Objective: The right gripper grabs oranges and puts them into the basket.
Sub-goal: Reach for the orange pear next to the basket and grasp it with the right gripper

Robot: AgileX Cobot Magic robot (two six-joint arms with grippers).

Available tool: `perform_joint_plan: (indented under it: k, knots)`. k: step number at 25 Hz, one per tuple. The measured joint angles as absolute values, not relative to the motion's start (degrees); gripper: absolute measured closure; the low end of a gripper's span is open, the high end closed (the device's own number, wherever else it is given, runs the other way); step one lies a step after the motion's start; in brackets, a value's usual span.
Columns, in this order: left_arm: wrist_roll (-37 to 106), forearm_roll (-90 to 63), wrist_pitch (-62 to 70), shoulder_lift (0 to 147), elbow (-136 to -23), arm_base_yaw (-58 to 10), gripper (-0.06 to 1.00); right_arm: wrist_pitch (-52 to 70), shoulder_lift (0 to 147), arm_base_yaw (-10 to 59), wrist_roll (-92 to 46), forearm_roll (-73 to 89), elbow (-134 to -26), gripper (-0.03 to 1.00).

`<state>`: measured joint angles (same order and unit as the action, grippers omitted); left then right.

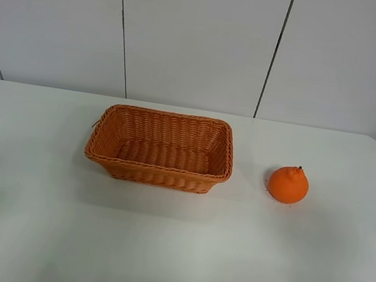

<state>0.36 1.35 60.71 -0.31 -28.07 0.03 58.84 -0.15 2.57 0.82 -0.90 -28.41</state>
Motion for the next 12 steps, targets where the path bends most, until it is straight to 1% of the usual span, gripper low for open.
perform_joint_plan:
  k: [12]
  knots:
    - [0.36,1.35,60.71,-0.31,-28.07,0.03,0.06,58.84,0.46,2.57,0.40,-0.90,-28.90,0.28]
